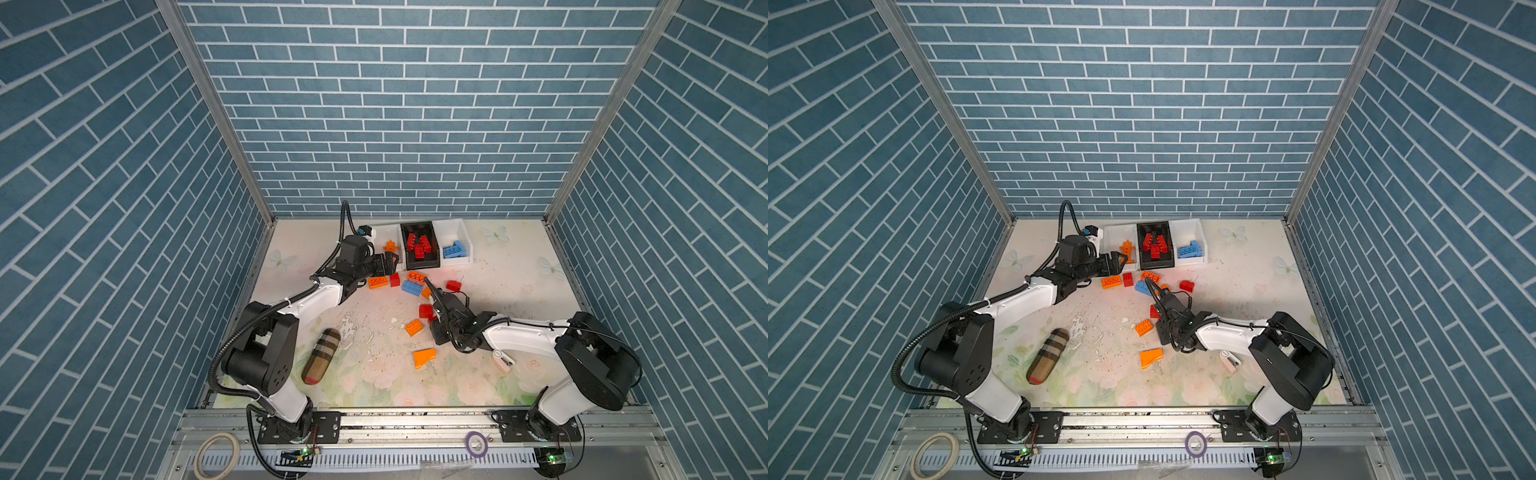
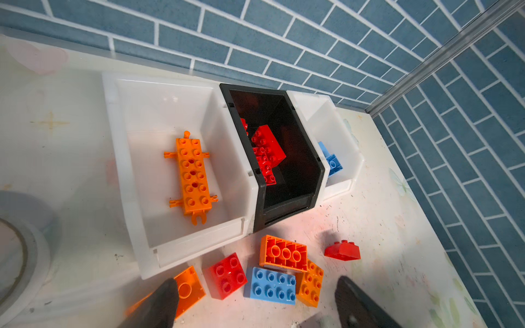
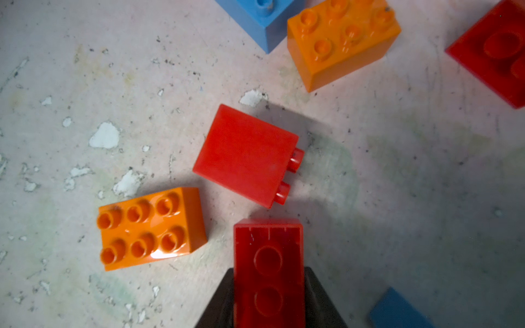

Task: Sort the legos into containers by color
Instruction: Pick up the lego from the center of the table.

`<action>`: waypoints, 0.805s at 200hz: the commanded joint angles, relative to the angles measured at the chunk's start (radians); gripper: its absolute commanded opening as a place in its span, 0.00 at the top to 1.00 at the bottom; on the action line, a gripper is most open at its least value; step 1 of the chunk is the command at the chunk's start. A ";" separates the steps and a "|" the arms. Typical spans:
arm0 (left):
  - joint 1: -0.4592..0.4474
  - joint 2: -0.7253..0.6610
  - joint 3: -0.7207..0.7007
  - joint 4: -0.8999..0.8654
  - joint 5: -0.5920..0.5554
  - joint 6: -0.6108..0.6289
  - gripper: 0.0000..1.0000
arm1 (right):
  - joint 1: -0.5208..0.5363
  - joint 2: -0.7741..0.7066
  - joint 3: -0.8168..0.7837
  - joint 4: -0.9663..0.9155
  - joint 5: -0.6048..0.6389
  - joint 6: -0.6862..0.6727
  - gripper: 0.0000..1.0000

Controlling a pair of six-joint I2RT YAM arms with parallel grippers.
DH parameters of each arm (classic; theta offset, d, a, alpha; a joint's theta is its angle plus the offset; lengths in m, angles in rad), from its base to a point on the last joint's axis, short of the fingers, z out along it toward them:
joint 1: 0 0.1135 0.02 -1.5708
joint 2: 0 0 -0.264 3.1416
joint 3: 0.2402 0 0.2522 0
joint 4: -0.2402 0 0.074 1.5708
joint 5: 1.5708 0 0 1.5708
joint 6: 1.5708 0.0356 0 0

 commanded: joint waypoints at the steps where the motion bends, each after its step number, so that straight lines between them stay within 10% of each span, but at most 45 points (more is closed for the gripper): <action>1: -0.008 -0.042 -0.028 0.054 -0.029 -0.022 0.11 | 0.007 0.014 0.015 -0.032 0.027 0.031 0.66; 78: -0.010 -0.101 -0.092 0.078 0.014 -0.002 0.12 | -0.007 -0.097 0.010 -0.047 0.079 0.056 0.70; 161: -0.017 -0.215 -0.151 -0.041 -0.002 0.096 0.12 | -0.164 -0.193 0.039 0.038 -0.134 0.063 0.71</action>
